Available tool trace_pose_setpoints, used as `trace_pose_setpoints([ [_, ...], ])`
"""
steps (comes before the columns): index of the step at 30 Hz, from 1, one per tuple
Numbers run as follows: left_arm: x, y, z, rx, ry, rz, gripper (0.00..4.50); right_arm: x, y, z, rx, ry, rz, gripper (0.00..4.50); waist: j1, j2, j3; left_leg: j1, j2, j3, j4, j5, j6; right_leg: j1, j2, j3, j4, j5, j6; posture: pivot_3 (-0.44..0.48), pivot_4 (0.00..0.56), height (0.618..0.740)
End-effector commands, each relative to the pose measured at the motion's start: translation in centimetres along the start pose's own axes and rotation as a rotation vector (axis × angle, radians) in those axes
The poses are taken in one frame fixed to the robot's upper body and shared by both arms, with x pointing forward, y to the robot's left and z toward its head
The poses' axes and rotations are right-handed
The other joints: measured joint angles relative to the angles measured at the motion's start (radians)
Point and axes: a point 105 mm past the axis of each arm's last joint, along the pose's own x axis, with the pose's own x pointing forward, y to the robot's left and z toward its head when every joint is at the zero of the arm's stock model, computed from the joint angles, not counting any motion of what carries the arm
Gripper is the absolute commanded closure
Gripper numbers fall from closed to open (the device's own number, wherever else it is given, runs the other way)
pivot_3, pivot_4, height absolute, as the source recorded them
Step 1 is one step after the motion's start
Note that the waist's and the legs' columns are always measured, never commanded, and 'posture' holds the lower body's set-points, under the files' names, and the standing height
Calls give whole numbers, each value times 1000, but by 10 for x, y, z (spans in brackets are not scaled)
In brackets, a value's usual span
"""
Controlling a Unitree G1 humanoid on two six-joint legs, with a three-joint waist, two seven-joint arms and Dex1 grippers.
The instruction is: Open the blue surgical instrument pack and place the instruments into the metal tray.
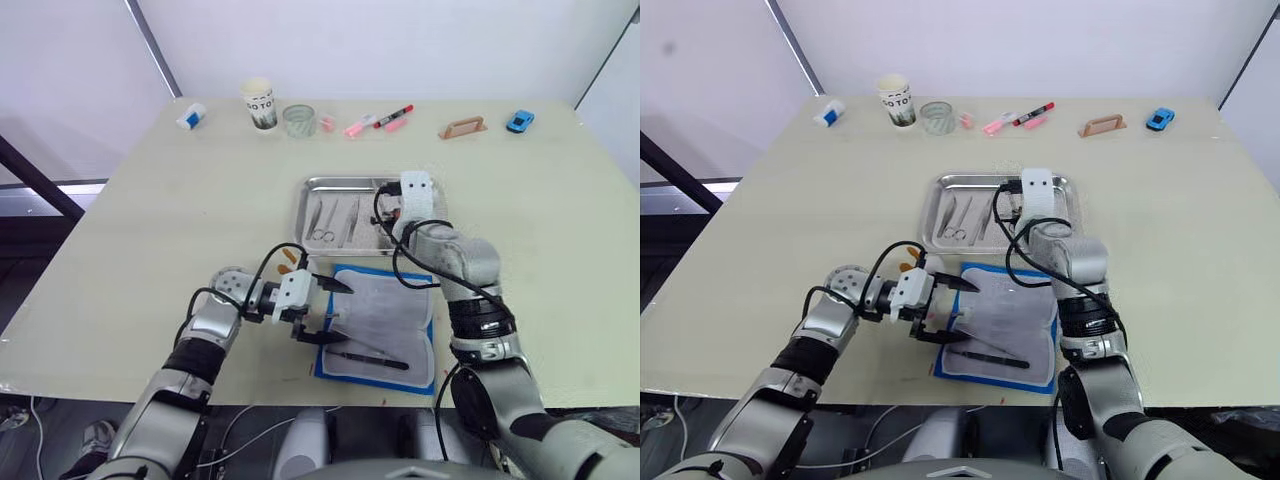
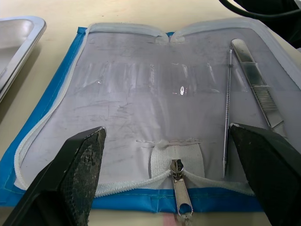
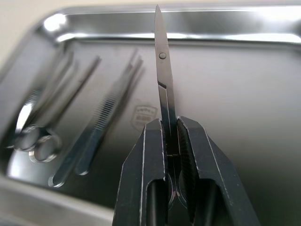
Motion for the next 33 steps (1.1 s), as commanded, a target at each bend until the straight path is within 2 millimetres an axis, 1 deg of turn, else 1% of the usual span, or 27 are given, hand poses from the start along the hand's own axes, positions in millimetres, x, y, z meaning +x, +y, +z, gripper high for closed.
trace_pose_setpoints([
  [1, 6, -22, -32, -150, 82, -39, 0, 1, 10, 16, -12, -79, 3, 4436, 0, 0, 0, 0, 0, 0, 0, 0, 0, 0, 0, 0, 0, 0, 0, 0, 150, 740],
  [7, 5, -22, -33, -152, 85, -36, 0, 6, 26, 8, -21, -80, 13, 4436, -3, 0, 0, 0, 0, 0, 0, 0, 0, 0, 0, 1, 0, 0, 0, 0, 150, 740],
  [16, 5, -22, -32, -149, 83, -34, 0, 10, 43, 1, -32, -71, 55, 4436, -4, 0, 0, 0, 0, 0, 0, 0, 0, 0, 0, 1, 0, 0, 0, 0, 150, 740],
  [21, 5, -22, -32, -148, 83, -34, 0, 12, 48, -3, -26, -59, 82, 4436, -4, 0, 0, 0, 0, 0, 0, 0, 0, 0, 0, 1, 0, 0, 0, 0, 150, 740],
  [23, 5, -22, -32, -148, 84, -33, 0, 13, 48, -4, -23, -56, 88, 3580, -4, 0, 0, 0, 0, 0, 0, 0, 0, 0, 0, 1, 0, 0, 0, 0, 150, 740],
  [24, 5, -22, -32, -148, 84, -32, 0, 13, 49, -4, -26, -57, 94, 3330, -4, 0, 0, 0, 0, 0, 0, 0, 0, 0, 0, 1, 0, 0, 0, 0, 150, 740],
  [26, 4, -21, -32, -149, 84, -31, 0, 11, 49, -2, -28, -62, 102, 2465, -4, 0, 0, 0, 0, 0, 0, 0, 0, 0, 0, 1, 0, 0, 0, 0, 150, 740],
  [27, 4, -22, -32, -150, 84, -30, 0, 10, 49, 0, -31, -68, 105, 1923, -4, 0, 0, 0, 0, 0, 0, 0, 0, 0, 0, 1, 0, 0, 0, 0, 150, 740],
  [28, 4, -22, -32, -150, 84, -30, 0, 9, 48, 2, -35, -74, 107, 1501, -4, 0, 0, 0, 0, 0, 0, 0, 0, 0, 0, 1, 0, 0, 0, 0, 150, 740],
  [29, 4, -22, -32, -150, 83, -30, 0, 8, 48, 4, -36, -85, 115, 941, -4, 0, 0, 0, 0, 0, 0, 0, 0, 0, 0, 1, 0, 0, 0, 0, 150, 740],
  [30, 4, -22, -32, -151, 82, -29, 0, 3, 49, 10, -29, -108, 134, 683, -4, 1, 1, 0, 0, 0, 0, 0, 0, 0, 0, 1, 0, 0, 0, 0, 150, 740],
  [32, 5, -22, -32, -152, 80, -27, 0, -8, 50, 22, -50, -170, 179, 683, -4, 1, 1, 0, 0, 0, 0, 0, 0, 0, 0, 1, 0, 0, 0, 0, 150, 740],
  [33, 5, -22, -31, -153, 78, -27, 0, -15, 54, 27, -47, -198, 231, 683, -4, 1, 1, 0, 0, 0, 0, 0, 0, 0, 0, 1, 0, 0, 0, 0, 150, 740],
])
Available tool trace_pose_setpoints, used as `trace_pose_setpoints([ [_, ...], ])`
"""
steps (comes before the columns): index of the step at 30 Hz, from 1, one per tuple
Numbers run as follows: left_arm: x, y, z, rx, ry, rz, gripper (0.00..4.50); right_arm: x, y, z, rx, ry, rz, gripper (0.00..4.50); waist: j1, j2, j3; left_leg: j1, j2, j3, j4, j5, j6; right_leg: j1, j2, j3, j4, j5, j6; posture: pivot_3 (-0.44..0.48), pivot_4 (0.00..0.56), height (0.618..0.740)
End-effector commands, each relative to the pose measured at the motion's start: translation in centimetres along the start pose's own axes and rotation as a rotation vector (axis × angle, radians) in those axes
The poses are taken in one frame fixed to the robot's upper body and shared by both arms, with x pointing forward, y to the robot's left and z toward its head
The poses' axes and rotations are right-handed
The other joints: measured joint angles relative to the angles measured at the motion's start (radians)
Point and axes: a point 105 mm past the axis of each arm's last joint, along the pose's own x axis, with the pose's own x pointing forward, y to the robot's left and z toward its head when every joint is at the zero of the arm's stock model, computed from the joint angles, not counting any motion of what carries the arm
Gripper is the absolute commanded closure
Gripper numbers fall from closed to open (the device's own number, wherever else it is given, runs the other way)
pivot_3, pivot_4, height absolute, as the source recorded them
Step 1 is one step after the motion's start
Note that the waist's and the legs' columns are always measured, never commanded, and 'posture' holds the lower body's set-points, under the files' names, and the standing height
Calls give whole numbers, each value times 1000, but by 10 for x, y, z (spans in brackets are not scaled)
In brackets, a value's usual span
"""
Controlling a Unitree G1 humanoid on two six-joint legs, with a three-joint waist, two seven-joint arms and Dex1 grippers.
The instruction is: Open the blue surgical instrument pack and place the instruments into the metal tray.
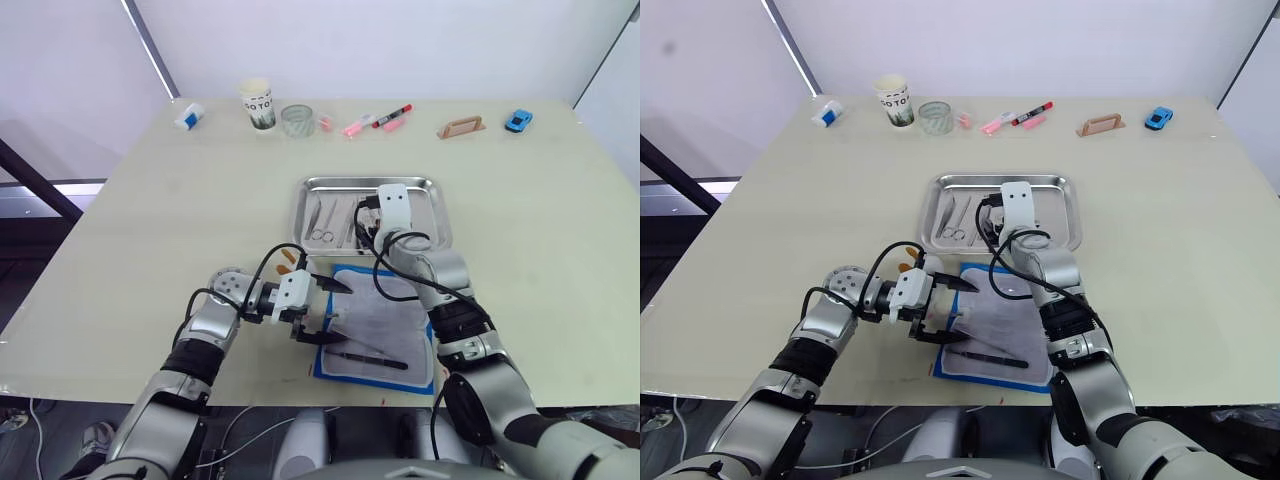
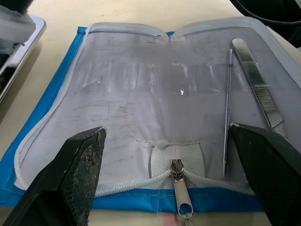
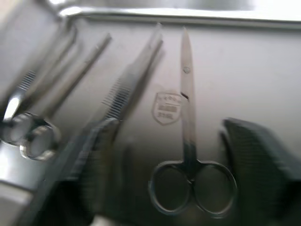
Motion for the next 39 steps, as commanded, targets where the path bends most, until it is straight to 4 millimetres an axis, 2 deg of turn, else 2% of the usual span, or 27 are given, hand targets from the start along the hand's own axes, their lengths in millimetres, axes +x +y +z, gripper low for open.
trace_pose_setpoints([
  [1, 5, -20, -30, -147, 75, -31, 0, -26, 31, 35, 8, -163, 196, 683, -1, 0, 0, 0, 0, 0, 0, 0, 0, 0, 0, 0, 0, 0, 0, 0, 150, 740],
  [5, 5, -20, -29, -146, 73, -30, 0, -59, 35, 41, -60, -251, 367, 683, 0, -1, 0, 0, 0, -1, 0, 0, 0, 0, 0, 0, -1, 0, 0, 0, 150, 740],
  [6, 5, -19, -29, -145, 71, -29, 0, -68, 31, 40, -67, -281, 394, 683, 1, -1, 0, 0, 0, -1, 0, 0, 0, 0, 0, 0, -1, -1, -2, 0, 150, 740],
  [15, 1, -18, -27, -140, 74, -34, 0, -135, 6, 13, -224, -280, 629, 683, 1, -2, 2, 0, 1, -1, 0, 0, 0, 0, 2, 1, -2, -2, -3, 0, 150, 740],
  [21, -1, -18, -28, -129, 88, -51, 0, -175, -1, -30, -381, -93, 772, 683, 7, -6, 5, -1, 1, -2, -1, 0, 0, 0, 2, 1, -3, -2, -3, 0, 150, 740],
  [23, -1, -16, -28, -127, 91, -50, 0, -183, -6, -52, -426, 0, 780, 683, 9, -8, 6, -1, 1, -2, -1, 0, 0, 0, 2, 1, -3, -3, -3, 0, 150, 740],
  [25, -1, -14, -28, -124, 93, -49, 0, -189, -9, -70, -455, 69, 778, 683, 9, -8, 7, -1, 1, -2, -1, 0, 0, 0, 2, 0, -3, -3, -3, 0, 150, 740],
  [29, -3, -14, -28, -123, 99, -52, 0, -191, -10, -88, -499, 117, 752, 1674, 9, -9, 7, 0, 1, -3, 0, 0, 0, 0, 2, 0, -3, -5, 0, 0, 150, 740],
  [37, -5, -15, -29, -124, 106, -58, 0, -183, -8, -97, -490, 121, 707, 1674, 10, -12, 9, -1, 1, -4, 0, 0, 0, 0, 3, 0, -3, -5, 0, 0, 150, 740],
  [38, -5, -15, -29, -125, 107, -59, 0, -183, -7, -98, -487, 121, 709, 2228, 10, -12, 9, -1, 1, -4, 0, 0, 0, 0, 3, 0, -3, -5, 0, 0, 150, 740],
  [39, -5, -16, -30, -126, 109, -60, 0, -183, -6, -98, -498, 123, 709, 2443, 10, -12, 9, -1, 1, -4, 0, 0, 0, 0, 3, 0, -3, -5, 0, 0, 150, 740],
])
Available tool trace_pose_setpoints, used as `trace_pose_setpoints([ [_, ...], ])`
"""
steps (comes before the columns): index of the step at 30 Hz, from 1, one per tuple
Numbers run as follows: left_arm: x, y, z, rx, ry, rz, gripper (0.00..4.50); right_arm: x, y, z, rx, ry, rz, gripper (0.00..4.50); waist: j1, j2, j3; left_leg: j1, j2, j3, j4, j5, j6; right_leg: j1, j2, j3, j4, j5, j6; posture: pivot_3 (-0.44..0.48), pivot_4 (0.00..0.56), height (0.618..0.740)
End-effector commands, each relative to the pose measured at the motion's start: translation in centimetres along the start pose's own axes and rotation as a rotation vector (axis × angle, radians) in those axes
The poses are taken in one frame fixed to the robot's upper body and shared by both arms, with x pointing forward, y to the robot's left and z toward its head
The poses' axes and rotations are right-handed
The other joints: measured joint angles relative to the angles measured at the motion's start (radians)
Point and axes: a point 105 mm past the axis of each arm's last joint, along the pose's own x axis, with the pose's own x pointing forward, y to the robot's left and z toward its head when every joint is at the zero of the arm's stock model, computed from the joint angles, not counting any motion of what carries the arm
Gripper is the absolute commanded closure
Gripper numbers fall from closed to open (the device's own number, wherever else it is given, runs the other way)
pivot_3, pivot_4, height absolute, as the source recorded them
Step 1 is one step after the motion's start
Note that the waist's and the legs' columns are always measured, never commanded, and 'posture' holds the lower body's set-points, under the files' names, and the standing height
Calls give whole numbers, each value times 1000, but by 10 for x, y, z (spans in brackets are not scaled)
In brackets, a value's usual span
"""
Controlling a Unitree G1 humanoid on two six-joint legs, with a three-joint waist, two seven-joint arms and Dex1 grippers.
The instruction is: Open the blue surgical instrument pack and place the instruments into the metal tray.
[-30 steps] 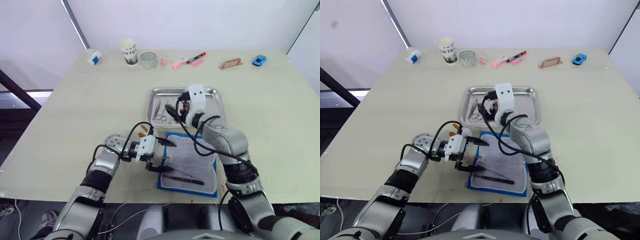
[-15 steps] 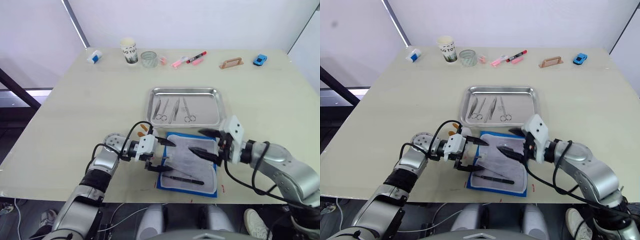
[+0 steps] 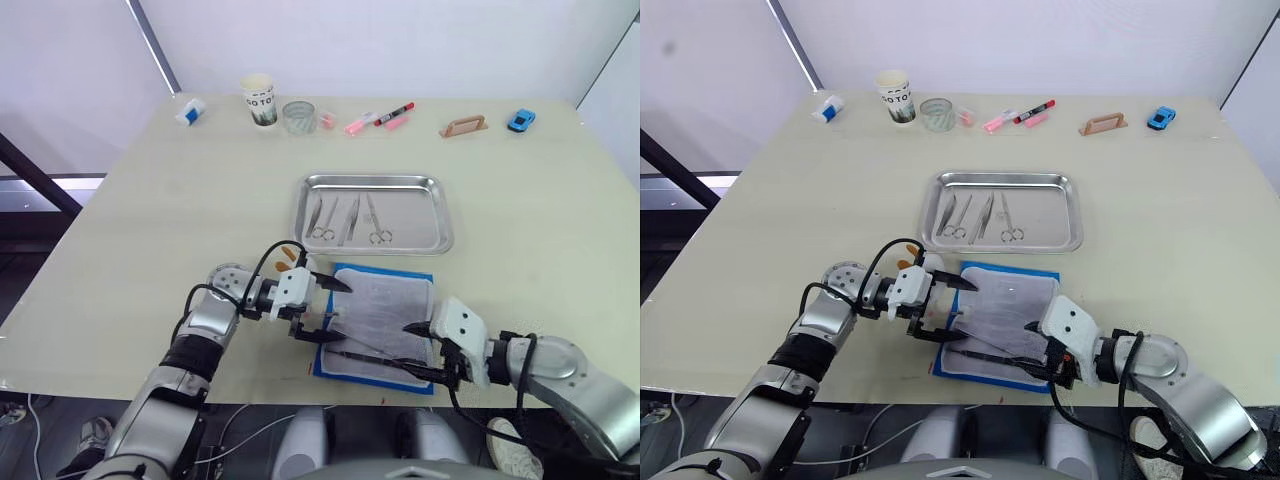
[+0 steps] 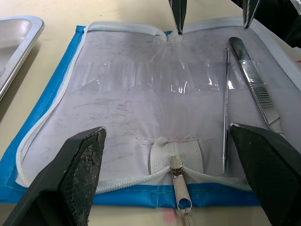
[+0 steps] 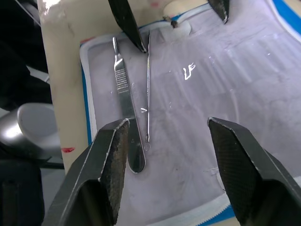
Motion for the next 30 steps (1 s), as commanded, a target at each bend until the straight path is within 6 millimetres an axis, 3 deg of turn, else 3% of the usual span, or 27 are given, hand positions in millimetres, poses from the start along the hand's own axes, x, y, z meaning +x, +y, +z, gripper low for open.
trace_pose_setpoints([
  [1, -1, -21, -34, -144, 98, -43, 0, 1, 3, 7, -49, -21, 4, 2443, 0, 0, 0, 0, 0, 0, 0, 0, 0, 0, 0, 0, 0, 0, 0, 0, 150, 740],
  [20, -3, -20, -33, -144, 103, -43, 0, 12, 1, 0, -65, 10, -29, 2443, 0, 0, 0, 0, 0, -1, 0, 0, 0, 0, 1, 0, 0, 0, -1, 0, 150, 740],
  [30, -3, -20, -32, -140, 104, -45, 0, 11, -1, -11, -154, 79, -26, 2443, 0, 0, 0, 0, 0, -1, 0, 0, 0, 0, 1, 0, 0, 0, -1, 0, 150, 740],
])
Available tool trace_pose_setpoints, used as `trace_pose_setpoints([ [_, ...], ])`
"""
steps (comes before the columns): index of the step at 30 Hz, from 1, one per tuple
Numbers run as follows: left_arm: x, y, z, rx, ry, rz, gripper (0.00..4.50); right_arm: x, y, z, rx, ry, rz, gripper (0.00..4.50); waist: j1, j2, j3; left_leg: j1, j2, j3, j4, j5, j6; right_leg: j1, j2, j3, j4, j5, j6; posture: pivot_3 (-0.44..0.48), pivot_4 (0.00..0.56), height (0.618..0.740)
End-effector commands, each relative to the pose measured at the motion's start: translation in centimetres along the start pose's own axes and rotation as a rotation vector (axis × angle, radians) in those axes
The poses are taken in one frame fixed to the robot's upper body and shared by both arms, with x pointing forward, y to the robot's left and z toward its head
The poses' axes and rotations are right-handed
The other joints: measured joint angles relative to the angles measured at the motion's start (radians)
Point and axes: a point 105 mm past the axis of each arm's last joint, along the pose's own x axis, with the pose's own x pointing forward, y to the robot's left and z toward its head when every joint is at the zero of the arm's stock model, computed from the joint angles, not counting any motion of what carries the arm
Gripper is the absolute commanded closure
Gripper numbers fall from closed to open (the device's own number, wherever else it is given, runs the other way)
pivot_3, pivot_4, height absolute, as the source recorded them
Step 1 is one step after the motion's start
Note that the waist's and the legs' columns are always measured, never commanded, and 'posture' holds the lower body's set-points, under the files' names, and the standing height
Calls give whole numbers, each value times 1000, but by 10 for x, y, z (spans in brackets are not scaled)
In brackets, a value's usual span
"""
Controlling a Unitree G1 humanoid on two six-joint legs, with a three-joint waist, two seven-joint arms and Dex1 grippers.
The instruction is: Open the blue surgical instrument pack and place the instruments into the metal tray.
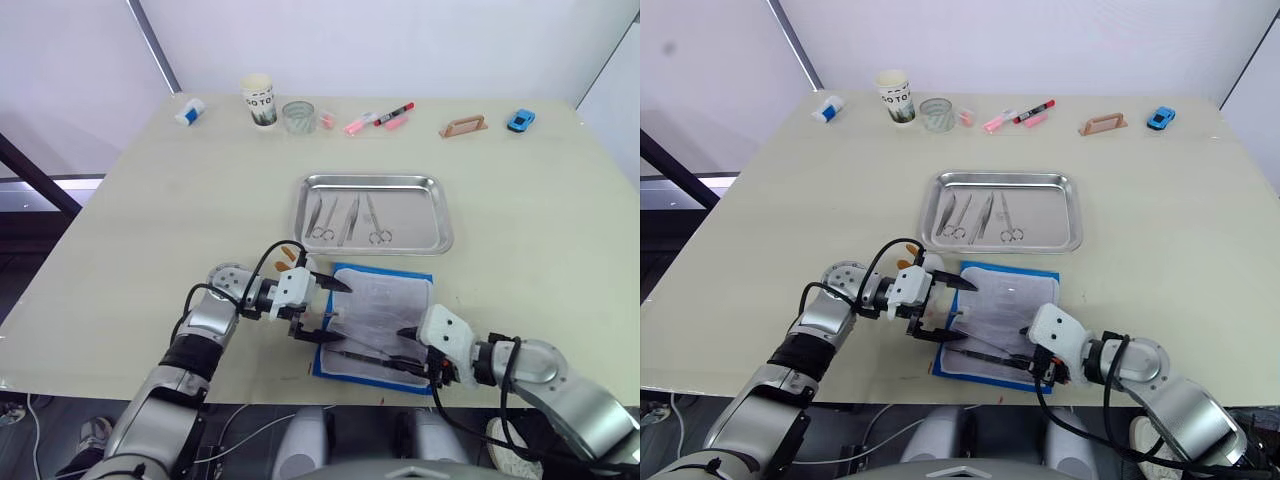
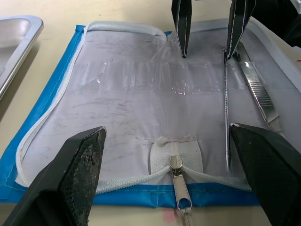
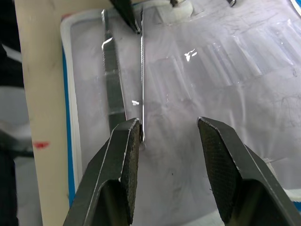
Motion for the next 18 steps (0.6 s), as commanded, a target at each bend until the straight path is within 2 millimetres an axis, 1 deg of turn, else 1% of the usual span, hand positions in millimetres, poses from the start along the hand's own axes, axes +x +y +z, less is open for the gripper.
trace_pose_setpoints([
  [1, -3, -19, -32, -140, 100, -43, 0, 1, 0, 2, -43, 3, 1, 2443, 0, 0, 0, 0, 0, 0, 0, 0, 0, 0, 0, 0, 0, 0, 0, 0, 150, 740],
  [7, -3, -19, -32, -140, 100, -40, 0, 4, 1, 0, -52, 9, 3, 2443, 0, 0, 0, 0, 0, 0, 0, 0, 0, 0, 1, 0, 0, 0, 0, 0, 150, 740],
  [9, -3, -18, -32, -141, 100, -38, 0, 4, 4, -1, -59, 12, 12, 2966, 0, 0, 0, 0, 0, 0, 0, 0, 0, 0, 1, 0, 0, 0, 0, 0, 150, 740],
  [10, -3, -18, -32, -142, 100, -37, 0, 4, 5, -2, -58, 14, 19, 3350, 0, 0, 0, 0, 0, 0, 0, 0, 0, 0, 1, 0, 0, 0, 0, 0, 150, 740],
  [11, -3, -18, -32, -142, 100, -36, 0, 4, 6, -2, -60, 16, 22, 3621, 0, 0, 0, 0, 0, 0, 0, 0, 0, 0, 1, 0, 0, 0, 0, 0, 150, 740],
  [12, -3, -18, -32, -142, 100, -36, 0, 5, 7, -3, -73, 22, 24, 3994, 0, 0, 0, 0, 0, 0, 0, 0, 0, 0, 1, 0, 0, 0, 0, 0, 150, 740],
  [13, -3, -18, -32, -142, 100, -35, 0, 5, 8, -4, -83, 28, 30, 4468, 0, 0, 0, 0, 0, 0, 0, 0, 0, 0, 1, 0, 0, 0, 0, 0, 150, 740],
  [18, -3, -18, -31, -142, 97, -35, 0, 3, 5, -7, -83, 30, 23, 4468, 0, -1, -1, 0, 0, 0, 0, 0, 0, 0, 1, 0, 0, 1, -2, 0, 150, 740],
])
